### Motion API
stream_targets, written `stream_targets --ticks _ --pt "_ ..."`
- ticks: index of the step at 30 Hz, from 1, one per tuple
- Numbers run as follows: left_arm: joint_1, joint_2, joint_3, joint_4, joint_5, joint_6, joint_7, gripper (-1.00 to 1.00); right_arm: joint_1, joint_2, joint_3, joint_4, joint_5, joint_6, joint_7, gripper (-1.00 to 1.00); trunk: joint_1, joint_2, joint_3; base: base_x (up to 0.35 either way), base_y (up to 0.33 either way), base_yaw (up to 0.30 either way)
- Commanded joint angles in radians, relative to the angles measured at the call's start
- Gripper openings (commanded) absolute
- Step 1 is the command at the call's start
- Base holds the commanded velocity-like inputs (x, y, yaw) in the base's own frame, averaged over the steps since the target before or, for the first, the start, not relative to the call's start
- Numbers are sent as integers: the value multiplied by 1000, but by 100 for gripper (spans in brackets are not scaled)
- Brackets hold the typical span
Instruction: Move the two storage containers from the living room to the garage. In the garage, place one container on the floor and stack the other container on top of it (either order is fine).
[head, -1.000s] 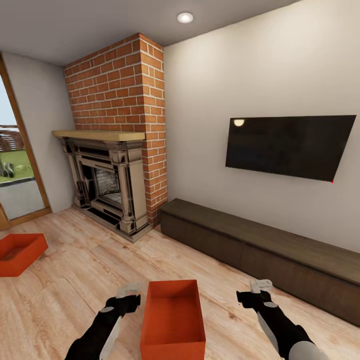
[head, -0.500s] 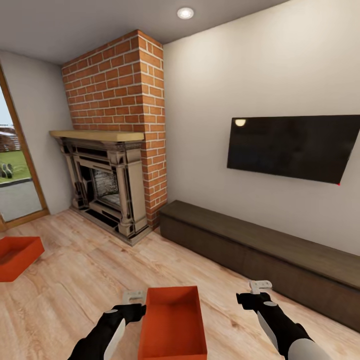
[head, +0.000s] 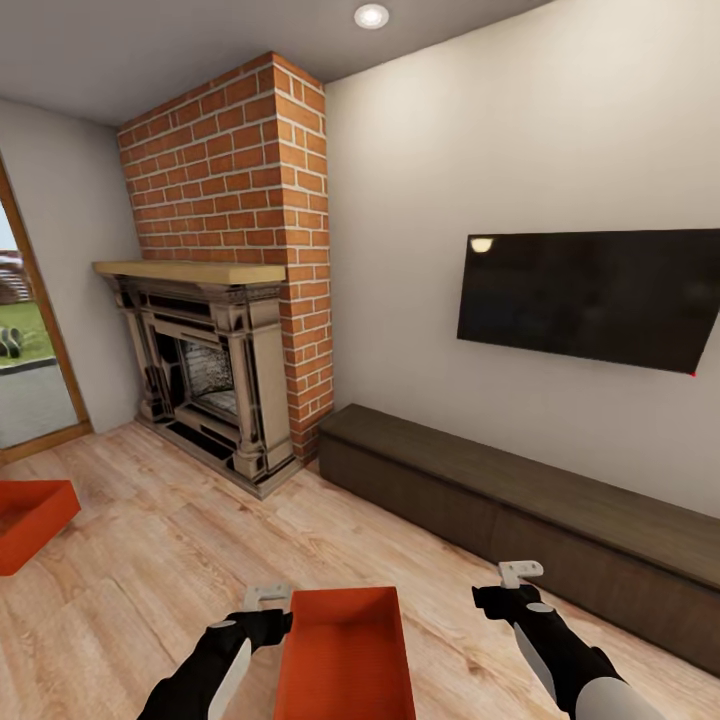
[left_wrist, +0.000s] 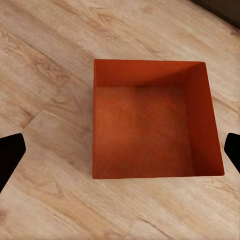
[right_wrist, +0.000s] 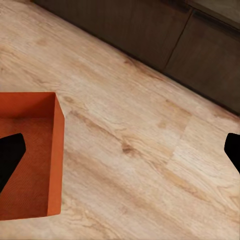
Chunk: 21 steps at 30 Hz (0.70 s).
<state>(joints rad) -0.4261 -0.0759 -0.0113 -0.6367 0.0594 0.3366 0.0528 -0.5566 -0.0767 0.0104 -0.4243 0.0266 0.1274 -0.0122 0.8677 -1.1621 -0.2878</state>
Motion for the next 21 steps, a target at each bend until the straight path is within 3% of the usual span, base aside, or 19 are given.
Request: stream_targets --ticks 1,10,13,21 --pt "0 1 -1 -2 6 6 5 100 0 0 2 -2 2 6 -1 100 0 -1 -1 3 0 0" --pt "0 0 5 1 5 3 6 100 1 0 -1 0 1 3 -3 100 0 -1 -1 2 0 0" --pt "0 5 6 52 6 2 6 100 1 0 0 16 0 5 -1 100 0 -1 -1 267 0 0" --pt "0 6 6 65 5 3 10 100 1 1 3 36 -1 11 1 100 0 -1 -1 316 0 0"
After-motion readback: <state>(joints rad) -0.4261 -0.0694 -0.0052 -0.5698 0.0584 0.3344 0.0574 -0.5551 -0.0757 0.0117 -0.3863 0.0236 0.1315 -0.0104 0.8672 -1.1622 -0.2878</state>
